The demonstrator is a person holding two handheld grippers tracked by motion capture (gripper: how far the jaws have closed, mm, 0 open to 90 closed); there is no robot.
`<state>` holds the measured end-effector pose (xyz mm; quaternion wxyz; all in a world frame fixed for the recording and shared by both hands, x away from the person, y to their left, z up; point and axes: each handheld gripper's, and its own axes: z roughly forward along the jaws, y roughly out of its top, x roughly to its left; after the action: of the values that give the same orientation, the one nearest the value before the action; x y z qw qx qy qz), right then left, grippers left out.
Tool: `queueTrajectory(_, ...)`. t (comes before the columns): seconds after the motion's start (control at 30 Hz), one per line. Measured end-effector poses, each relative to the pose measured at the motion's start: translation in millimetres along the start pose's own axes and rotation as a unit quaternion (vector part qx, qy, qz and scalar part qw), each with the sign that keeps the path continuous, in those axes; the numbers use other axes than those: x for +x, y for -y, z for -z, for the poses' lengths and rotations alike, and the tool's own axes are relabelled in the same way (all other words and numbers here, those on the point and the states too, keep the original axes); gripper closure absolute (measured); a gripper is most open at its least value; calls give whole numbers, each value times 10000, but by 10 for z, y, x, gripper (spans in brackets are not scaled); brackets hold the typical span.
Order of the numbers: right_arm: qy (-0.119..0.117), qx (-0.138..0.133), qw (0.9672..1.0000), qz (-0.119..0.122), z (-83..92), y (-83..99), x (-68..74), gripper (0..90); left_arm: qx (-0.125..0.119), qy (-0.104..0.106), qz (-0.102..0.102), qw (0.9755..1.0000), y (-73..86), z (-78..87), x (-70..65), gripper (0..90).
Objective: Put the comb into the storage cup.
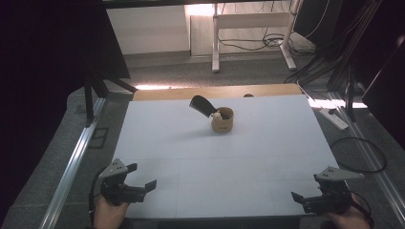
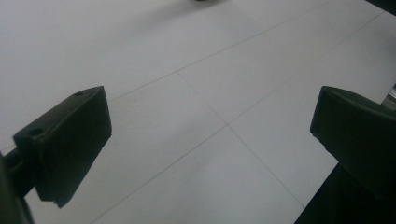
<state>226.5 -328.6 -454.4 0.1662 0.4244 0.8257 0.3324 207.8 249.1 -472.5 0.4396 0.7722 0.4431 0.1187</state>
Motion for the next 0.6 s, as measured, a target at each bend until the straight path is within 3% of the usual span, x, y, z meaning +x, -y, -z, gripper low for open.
queueTrajectory(0.6, 66, 8, 10000, -30, -3, -2, -2, 0, 167, -103, 47, 9998, 119, 74, -33, 0)
